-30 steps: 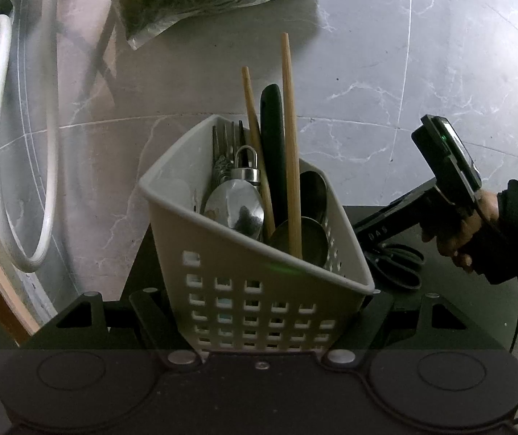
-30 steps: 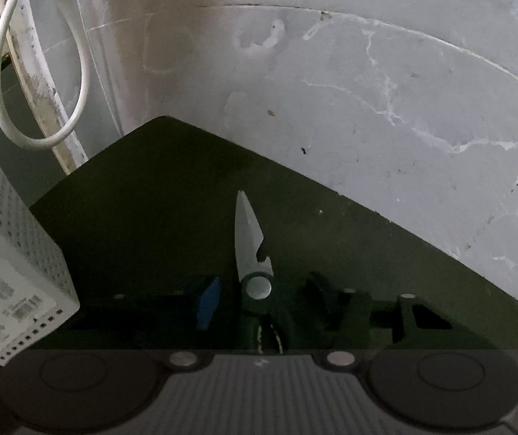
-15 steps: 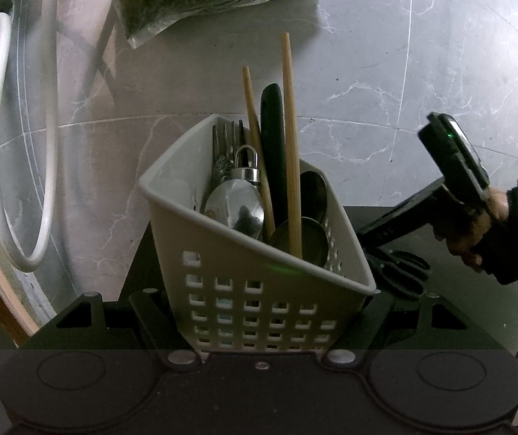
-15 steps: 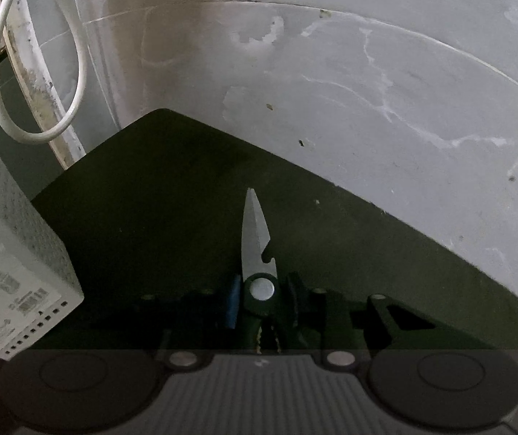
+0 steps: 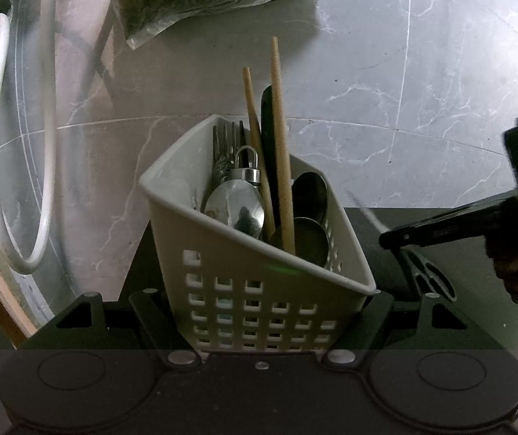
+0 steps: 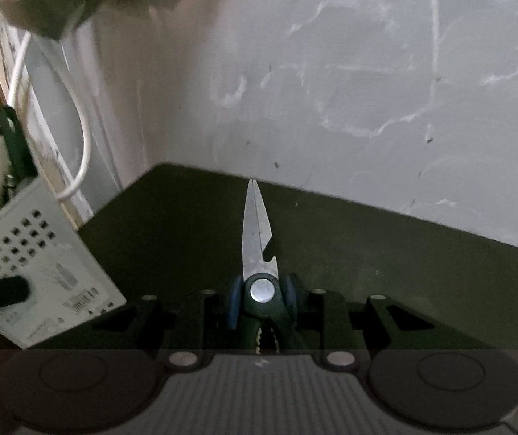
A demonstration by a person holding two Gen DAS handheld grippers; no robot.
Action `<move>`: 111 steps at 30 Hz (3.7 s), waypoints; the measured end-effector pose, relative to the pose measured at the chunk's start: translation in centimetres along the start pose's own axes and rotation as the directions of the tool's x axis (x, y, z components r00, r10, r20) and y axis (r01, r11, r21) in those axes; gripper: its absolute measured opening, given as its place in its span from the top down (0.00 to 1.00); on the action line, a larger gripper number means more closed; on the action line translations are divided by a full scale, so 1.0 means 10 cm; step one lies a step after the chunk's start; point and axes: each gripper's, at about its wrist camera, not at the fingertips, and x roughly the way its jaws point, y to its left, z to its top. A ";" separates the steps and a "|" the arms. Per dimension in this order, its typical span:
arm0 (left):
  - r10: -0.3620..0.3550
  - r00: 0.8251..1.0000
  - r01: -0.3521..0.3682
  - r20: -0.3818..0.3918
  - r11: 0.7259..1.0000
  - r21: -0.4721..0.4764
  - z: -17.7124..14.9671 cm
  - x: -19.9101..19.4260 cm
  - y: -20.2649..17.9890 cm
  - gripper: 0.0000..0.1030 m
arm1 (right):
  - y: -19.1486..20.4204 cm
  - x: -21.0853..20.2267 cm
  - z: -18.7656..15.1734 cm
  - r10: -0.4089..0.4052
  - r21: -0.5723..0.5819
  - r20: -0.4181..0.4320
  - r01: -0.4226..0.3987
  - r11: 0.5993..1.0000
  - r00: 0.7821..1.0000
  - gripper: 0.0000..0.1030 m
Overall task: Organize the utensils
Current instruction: 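Lift the scissors with the right tool toward the holder, then lower the scissors handles-first into the holder with the right tool and release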
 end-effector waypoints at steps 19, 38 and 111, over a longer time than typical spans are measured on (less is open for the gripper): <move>-0.010 1.000 0.010 0.005 1.000 0.006 0.00 0.00 0.02 0.25 | 0.28 -0.67 0.22 0.009 -0.015 0.284 -0.005 1.000 0.959 0.73; -0.015 0.999 0.016 0.041 1.000 -0.006 -0.04 -0.01 0.03 0.25 | 1.12 -1.48 0.83 0.194 -0.244 0.420 -0.096 0.965 0.887 0.73; -0.020 0.998 0.021 0.067 1.000 -0.009 -0.06 0.01 0.04 0.24 | 2.03 -0.41 0.88 0.077 -0.125 0.056 -0.070 0.990 0.995 0.58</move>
